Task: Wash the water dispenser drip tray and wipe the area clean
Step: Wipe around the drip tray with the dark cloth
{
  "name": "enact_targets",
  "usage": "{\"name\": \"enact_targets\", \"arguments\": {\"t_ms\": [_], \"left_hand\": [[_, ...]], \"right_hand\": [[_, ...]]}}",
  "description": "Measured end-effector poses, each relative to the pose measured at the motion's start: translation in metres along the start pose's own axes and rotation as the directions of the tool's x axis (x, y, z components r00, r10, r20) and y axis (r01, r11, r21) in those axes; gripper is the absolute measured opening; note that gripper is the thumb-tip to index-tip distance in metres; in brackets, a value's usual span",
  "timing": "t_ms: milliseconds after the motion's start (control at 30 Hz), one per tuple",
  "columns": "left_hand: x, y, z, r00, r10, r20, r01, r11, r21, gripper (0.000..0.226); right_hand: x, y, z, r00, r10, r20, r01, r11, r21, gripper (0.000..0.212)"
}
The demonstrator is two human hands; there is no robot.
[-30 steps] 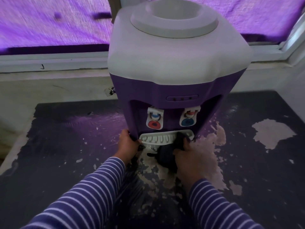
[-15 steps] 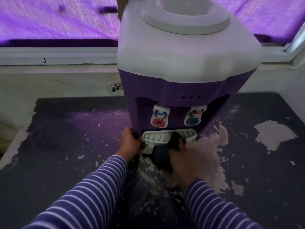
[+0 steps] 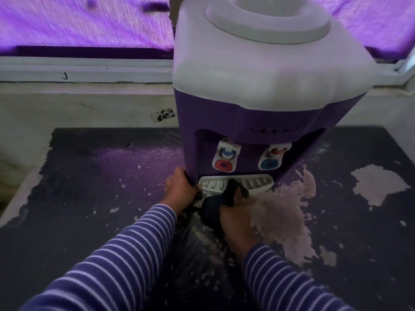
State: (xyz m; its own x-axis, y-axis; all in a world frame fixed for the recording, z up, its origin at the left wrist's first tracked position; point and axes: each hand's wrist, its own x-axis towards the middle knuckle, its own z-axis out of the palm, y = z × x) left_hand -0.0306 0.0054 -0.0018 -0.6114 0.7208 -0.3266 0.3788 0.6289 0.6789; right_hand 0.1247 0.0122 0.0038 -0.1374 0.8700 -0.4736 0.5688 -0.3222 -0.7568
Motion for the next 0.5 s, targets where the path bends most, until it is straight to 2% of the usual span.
{"name": "enact_targets", "arguments": {"t_ms": [167, 300, 500], "left_hand": [[-0.001, 0.006, 0.000, 0.999, -0.049, 0.019, 0.049, 0.998, -0.035, 0.056], [-0.004, 0.008, -0.003, 0.996, -0.079, 0.039, 0.082, 0.995, -0.062, 0.051], [-0.007, 0.009, -0.004, 0.996, -0.071, 0.055, 0.075, 0.995, -0.067, 0.055]], "right_hand": [[-0.003, 0.003, -0.003, 0.997, -0.050, 0.064, 0.054, 0.997, -0.056, 0.074], [-0.002, 0.014, -0.015, 1.000, 0.005, 0.027, -0.007, 0.999, 0.050, 0.075], [-0.003, 0.009, 0.004, 0.989, -0.128, 0.080, 0.144, 0.956, -0.255, 0.068]]}}
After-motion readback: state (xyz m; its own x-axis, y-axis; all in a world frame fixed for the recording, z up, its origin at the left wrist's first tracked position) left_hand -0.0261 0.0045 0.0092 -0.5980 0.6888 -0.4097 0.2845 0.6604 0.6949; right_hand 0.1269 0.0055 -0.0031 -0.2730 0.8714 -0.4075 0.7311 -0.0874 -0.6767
